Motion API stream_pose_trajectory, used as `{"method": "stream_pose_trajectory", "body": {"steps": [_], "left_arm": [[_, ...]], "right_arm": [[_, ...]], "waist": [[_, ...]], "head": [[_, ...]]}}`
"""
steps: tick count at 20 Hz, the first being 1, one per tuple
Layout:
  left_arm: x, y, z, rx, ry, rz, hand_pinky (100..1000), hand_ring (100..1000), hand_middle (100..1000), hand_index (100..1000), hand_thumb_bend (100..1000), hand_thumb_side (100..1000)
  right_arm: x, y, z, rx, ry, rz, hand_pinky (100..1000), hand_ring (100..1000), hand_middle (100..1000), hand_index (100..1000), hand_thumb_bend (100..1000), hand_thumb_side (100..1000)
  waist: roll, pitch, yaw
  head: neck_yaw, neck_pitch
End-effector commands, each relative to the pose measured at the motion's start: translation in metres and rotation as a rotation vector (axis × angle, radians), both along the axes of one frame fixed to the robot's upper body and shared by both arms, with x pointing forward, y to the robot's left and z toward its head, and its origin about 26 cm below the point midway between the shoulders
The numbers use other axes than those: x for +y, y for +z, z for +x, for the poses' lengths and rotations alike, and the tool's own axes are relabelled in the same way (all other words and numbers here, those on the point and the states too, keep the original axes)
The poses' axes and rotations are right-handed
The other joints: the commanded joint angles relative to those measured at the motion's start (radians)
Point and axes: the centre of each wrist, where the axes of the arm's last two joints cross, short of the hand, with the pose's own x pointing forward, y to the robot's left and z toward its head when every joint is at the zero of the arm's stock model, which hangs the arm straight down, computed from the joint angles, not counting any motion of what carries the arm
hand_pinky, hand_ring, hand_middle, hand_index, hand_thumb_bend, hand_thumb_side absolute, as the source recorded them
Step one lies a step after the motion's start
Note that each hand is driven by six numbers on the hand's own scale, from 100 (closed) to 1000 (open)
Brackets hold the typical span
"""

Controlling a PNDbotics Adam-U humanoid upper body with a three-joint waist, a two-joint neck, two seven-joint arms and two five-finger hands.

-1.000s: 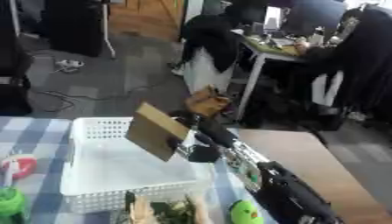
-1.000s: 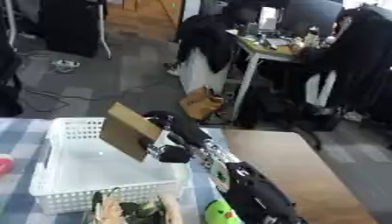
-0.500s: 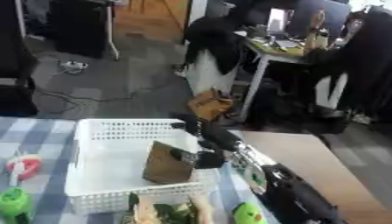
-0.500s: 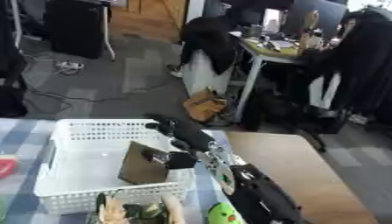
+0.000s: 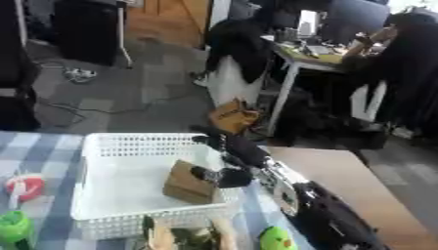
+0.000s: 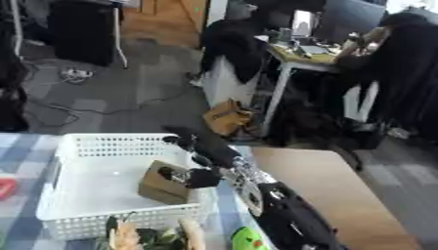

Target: Pick up objects on the table and place them in the box.

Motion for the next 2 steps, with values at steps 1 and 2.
{"method": "stream_pose_trajectory", "body": {"steps": [1,2], "left_arm": [[0.0012,0.0067,-0.0042,-0.030,0.007,-0.004,658,790,749,865,100,940],[0.0019,0.0064,-0.0040,-0.028,0.011,-0.003,658,790,749,865,100,940]], "right_arm": [[-0.0137,0.0405,-0.0055,-0.076,-0.005,0.041,948,989,983,963,467,1000],[-0.0130,0.0489,-0.0072,-0.090,0.004,0.070,946,988,977,958,464,1000]], "waist": [[-0.001,-0.003,-0.007],[0.001,-0.005,-0.011]], "head": [[0.002,-0.005],[0.004,0.000]]}}
